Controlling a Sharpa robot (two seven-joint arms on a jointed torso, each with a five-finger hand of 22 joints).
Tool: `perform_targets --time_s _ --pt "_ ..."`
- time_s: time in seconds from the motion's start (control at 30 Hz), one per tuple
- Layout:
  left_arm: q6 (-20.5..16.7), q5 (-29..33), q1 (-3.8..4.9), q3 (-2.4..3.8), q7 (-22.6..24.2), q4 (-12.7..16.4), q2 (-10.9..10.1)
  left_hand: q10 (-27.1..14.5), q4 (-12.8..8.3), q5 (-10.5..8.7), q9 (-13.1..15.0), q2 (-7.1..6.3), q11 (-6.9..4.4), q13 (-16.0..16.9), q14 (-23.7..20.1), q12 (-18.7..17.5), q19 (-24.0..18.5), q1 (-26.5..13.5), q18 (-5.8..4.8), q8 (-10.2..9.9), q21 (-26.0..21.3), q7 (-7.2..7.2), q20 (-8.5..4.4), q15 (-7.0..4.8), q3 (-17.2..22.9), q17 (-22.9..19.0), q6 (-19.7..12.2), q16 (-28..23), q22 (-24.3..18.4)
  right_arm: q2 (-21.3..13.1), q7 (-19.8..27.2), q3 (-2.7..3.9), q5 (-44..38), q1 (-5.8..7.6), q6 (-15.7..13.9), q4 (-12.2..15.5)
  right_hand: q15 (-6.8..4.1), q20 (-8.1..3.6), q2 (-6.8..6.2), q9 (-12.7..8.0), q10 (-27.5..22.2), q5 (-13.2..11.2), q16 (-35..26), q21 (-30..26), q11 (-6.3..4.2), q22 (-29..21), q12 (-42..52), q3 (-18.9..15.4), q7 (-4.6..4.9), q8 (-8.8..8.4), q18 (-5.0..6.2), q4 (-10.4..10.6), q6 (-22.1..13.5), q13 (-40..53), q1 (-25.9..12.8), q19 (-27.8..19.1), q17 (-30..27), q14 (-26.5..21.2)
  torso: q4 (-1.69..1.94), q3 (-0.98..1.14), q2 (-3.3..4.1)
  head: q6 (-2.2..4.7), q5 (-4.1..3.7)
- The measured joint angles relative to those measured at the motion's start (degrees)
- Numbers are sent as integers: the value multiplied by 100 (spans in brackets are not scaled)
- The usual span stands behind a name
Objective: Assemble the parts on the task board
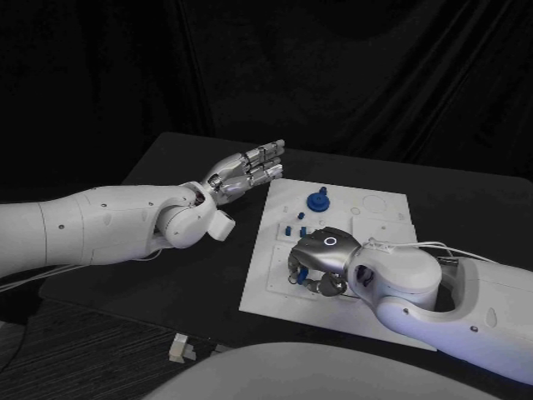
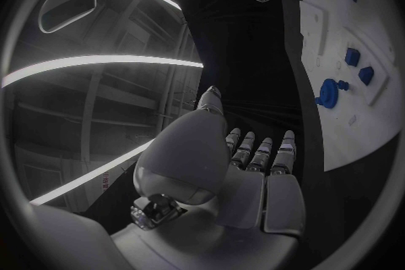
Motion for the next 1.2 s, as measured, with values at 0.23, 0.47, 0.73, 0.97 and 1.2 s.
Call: perform_targets --time_s 0.23,0.47,0.73,0.97,1.2 --pt "9 0 -12 0 -2 -8 0 0 0 0 0 0 0 0 0 0 0 0 0 0 0 0 0 0 0 0 0 0 0 43 58 0 -207 -32 -113 -50 0 0 0 -2 0 -20 0 0 0 0 -2 0 0 -28 0 0 0 -4 -1 0 0 0 -4 4 3 0 30" --pt "26 0 -17 0 -8 -6 -8 21 -16 0 0 0 21 -1 0 0 0 0 0 0 0 20 0 0 16 0 21 0 0 112 129 1 -333 -61 -268 -118 0 0 29 -10 19 -65 0 0 18 -1 -11 -1 0 -34 0 1 -1 12 -31 0 -1 0 -5 10 3 1 45" --pt "46 0 -19 0 -15 -12 -7 21 -16 0 0 22 21 -1 0 0 0 22 0 0 0 21 0 0 16 3 21 0 4 181 181 1 -394 -114 -357 -213 0 0 29 -4 20 -89 0 0 17 -1 -23 -8 -10 -45 0 -5 -11 20 -31 0 -1 0 -7 12 3 1 55" --pt "70 0 -23 0 -22 -16 -1 21 -16 -1 0 22 21 -1 0 0 0 22 0 0 0 40 0 0 16 6 1 0 11 206 197 1 -417 -170 -358 -266 0 0 -2 -5 31 -134 0 0 7 -1 -29 17 -10 -49 0 -30 -11 23 -61 0 -1 0 -4 11 2 -2 46" --pt "82 0 -25 0 -28 -20 2 21 -16 -1 0 22 21 -1 21 0 0 22 0 0 0 40 0 21 16 5 1 0 20 201 196 0 -427 -187 -337 -294 0 21 -2 0 51 -176 0 -21 -12 -2 -34 17 -10 -50 0 -30 -11 28 -61 -20 -1 0 -4 11 2 -2 27"
